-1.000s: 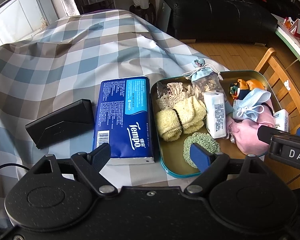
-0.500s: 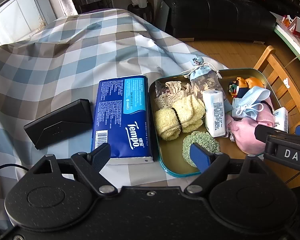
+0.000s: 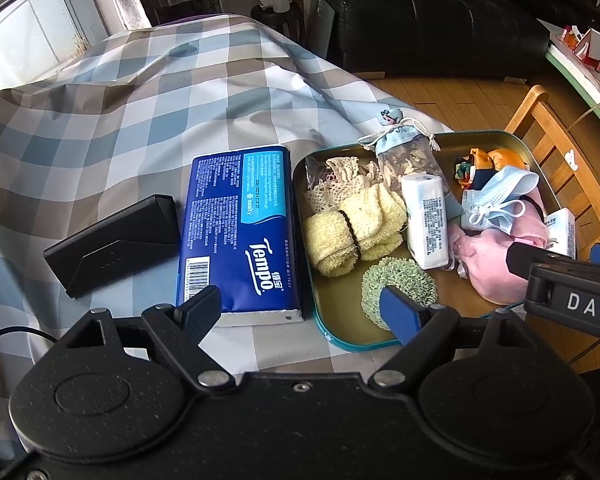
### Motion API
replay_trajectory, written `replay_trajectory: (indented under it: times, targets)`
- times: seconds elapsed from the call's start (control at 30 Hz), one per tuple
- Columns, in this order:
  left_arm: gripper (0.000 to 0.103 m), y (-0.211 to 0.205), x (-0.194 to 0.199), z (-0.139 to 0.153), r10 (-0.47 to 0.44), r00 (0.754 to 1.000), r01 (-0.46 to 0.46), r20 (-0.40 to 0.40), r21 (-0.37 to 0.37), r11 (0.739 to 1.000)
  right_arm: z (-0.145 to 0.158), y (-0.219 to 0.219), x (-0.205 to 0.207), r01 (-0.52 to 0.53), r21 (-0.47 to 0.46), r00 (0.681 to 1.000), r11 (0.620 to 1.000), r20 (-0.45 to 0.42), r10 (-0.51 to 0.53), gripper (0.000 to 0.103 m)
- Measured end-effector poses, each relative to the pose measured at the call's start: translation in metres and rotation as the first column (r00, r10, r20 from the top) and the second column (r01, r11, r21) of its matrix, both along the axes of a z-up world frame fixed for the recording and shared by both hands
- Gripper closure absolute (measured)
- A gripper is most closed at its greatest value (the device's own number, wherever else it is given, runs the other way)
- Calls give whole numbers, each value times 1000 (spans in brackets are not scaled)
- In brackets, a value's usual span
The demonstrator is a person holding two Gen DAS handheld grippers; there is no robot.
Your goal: Organize soft objects
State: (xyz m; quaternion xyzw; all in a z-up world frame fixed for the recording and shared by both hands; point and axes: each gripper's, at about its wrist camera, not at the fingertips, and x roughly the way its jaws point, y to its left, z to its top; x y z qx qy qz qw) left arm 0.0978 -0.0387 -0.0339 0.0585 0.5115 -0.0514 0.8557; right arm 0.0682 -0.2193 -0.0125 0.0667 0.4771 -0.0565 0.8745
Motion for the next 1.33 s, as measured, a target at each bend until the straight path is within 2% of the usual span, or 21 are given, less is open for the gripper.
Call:
replay_trajectory:
  times: [1.33]
  targets:
    - [21, -8, -2, 4, -32, 999, 32, 11, -1, 999, 0, 0, 1, 1, 0, 1000, 1000, 2, -1, 13]
